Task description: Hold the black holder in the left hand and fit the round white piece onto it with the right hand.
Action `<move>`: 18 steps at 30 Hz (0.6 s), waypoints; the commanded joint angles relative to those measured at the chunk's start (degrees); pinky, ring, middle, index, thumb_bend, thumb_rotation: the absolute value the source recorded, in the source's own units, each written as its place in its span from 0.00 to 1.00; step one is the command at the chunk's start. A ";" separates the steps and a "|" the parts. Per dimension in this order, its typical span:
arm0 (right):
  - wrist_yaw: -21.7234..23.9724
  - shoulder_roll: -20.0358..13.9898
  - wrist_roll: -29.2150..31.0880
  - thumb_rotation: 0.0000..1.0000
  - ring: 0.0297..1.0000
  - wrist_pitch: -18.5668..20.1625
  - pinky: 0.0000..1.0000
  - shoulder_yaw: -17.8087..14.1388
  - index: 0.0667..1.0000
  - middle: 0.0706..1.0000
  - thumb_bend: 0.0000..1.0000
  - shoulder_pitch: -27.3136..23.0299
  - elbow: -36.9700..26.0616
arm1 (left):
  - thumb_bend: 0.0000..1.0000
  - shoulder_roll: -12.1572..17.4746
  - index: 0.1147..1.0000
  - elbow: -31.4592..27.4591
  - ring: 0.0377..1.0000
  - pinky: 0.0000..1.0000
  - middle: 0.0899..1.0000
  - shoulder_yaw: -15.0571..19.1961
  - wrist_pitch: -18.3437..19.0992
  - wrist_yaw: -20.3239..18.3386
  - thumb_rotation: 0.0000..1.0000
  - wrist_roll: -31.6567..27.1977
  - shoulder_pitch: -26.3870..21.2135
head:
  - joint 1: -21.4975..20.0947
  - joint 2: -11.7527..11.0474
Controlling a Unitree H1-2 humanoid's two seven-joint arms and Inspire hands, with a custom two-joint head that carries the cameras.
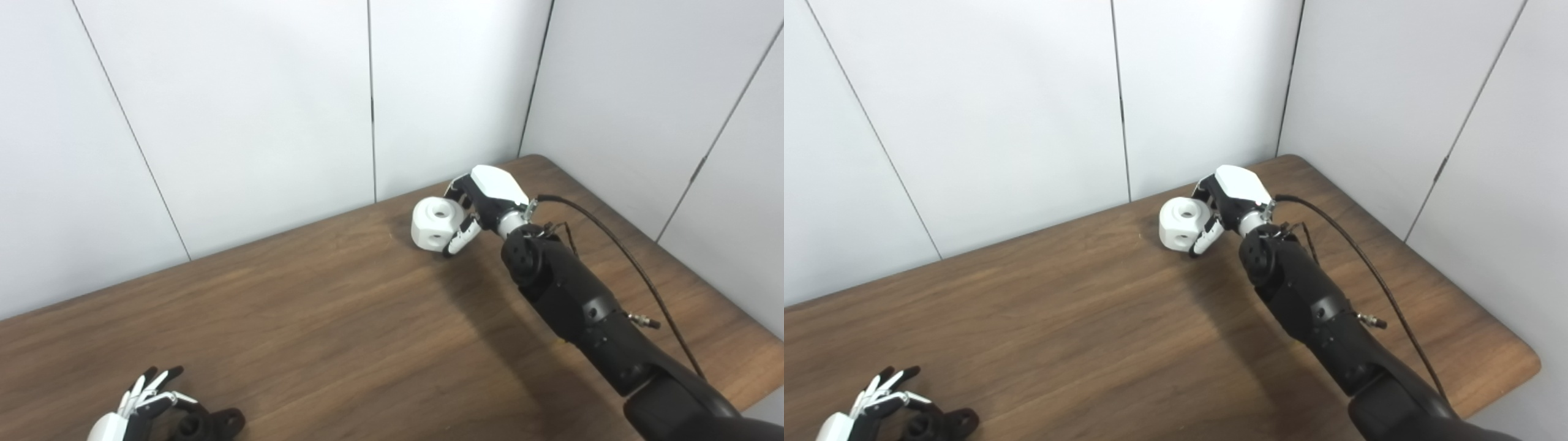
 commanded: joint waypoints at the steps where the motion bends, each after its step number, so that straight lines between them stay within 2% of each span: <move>1: -2.33 -2.02 -0.50 0.13 0.58 -2.35 0.49 -0.23 0.44 0.61 0.52 -1.68 -0.29 | 0.52 0.44 0.42 0.74 1.00 1.00 0.89 -0.33 0.58 -1.10 0.03 -0.11 1.19 | -0.05 0.02; 4: -1.56 -2.15 -1.00 0.13 0.65 -1.54 0.55 -0.01 0.44 0.65 0.52 -1.66 -1.10 | 0.52 0.37 0.42 0.88 1.00 1.00 0.89 -0.29 0.32 -0.93 0.03 -0.23 1.18 | -0.05 0.05; 8: -1.86 -2.31 -0.77 0.13 0.66 -2.38 0.58 0.09 0.44 0.66 0.52 -1.93 0.33 | 0.52 0.31 0.42 0.95 1.00 1.00 0.89 -0.31 0.27 -0.82 0.03 -0.10 1.12 | -0.02 0.08; 13: -0.35 -2.69 -0.57 0.13 0.70 -1.55 0.62 0.15 0.44 0.69 0.52 -1.79 -1.49 | 0.52 0.14 0.42 0.63 1.00 1.00 0.89 -0.68 1.24 -1.03 0.04 0.78 0.96 | 0.90 0.27; 15: 0.52 -3.05 -0.25 0.13 0.75 -1.73 0.67 0.15 0.44 0.73 0.52 -1.77 -2.02 | 0.52 -0.09 0.42 0.44 1.00 1.00 0.89 -0.88 1.83 -1.15 0.04 1.16 0.85 | 1.79 0.37; 16: 1.17 -3.21 -0.13 0.13 0.72 -1.80 0.65 0.27 0.44 0.72 0.52 -1.86 -2.14 | 0.52 -0.20 0.42 0.42 1.00 1.00 0.89 -0.95 1.98 -1.13 0.04 1.31 0.80 | 1.90 0.38; 17: 1.83 -3.36 0.09 0.07 0.58 -1.79 0.52 0.37 0.42 0.61 0.52 -2.00 -2.24 | 0.52 -0.37 0.42 0.51 1.00 1.00 0.89 -1.03 2.06 -1.05 0.04 1.49 0.72 | 2.36 0.45; 18: 3.46 -3.39 0.31 0.03 0.49 -0.72 0.43 0.46 0.42 0.54 0.53 -1.99 -4.09 | 0.52 -0.51 0.42 0.89 1.00 1.00 0.89 -1.16 1.84 -0.80 0.04 1.75 0.57 | 2.66 0.41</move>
